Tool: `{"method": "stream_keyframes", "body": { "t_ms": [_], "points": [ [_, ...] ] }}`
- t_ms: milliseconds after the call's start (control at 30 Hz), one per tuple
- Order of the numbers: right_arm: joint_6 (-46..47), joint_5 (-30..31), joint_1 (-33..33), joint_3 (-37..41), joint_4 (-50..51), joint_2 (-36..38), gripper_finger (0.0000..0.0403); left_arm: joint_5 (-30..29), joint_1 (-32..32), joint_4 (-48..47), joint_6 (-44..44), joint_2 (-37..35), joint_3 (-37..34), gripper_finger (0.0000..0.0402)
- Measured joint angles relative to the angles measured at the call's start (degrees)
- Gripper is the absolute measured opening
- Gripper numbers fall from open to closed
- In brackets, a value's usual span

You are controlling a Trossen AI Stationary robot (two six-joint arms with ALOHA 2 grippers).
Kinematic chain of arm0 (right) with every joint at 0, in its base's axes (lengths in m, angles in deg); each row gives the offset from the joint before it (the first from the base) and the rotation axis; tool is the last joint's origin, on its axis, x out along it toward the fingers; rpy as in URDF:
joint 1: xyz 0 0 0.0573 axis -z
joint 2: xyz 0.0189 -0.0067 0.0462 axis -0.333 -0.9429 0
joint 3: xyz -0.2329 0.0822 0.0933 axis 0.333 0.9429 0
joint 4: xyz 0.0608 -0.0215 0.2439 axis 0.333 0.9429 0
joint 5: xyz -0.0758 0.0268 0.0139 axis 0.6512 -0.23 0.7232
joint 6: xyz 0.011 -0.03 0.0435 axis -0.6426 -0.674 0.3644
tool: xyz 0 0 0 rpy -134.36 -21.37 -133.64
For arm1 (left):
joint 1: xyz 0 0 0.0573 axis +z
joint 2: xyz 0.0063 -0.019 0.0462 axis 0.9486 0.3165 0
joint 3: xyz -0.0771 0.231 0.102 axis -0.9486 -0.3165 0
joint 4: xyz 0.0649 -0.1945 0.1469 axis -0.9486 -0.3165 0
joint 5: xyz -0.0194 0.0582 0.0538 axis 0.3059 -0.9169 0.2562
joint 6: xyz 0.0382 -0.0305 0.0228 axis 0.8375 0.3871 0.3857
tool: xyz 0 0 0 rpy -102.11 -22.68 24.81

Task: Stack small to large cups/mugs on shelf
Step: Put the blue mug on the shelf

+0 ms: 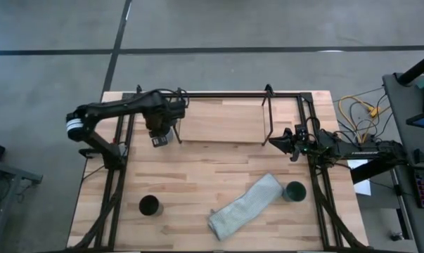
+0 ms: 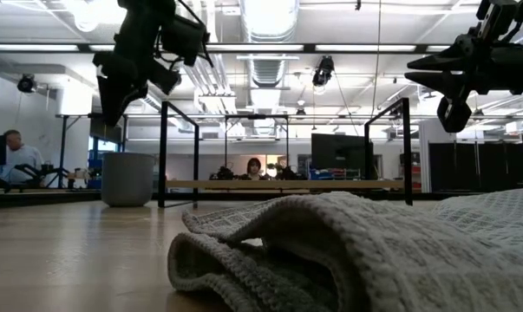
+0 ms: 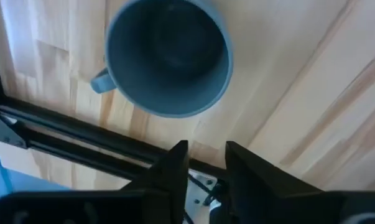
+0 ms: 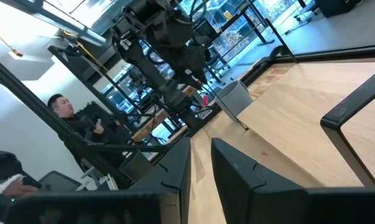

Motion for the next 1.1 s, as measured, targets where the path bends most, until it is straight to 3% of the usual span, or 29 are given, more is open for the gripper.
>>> {"method": "stream_keyframes", "body": {
  "t_ms": [300,500,1100],
  "points": [
    [-0.02,-0.01,0.0,0.0,0.01,-0.04,0.0059,0.81,0.0,2.79,3.06,1.04,-0.04,0.0133],
    [-0.02,-0.01,0.0,0.0,0.02,-0.05,0.0059,2.67,0.04,9.92,3.61,1.23,-0.06,0.0134],
    [-0.41,-0.01,0.0,0.0,0.12,-0.04,0.0059,2.29,0.22,13.2,4.62,3.66,-4.95,0.0135]
  ]
}}
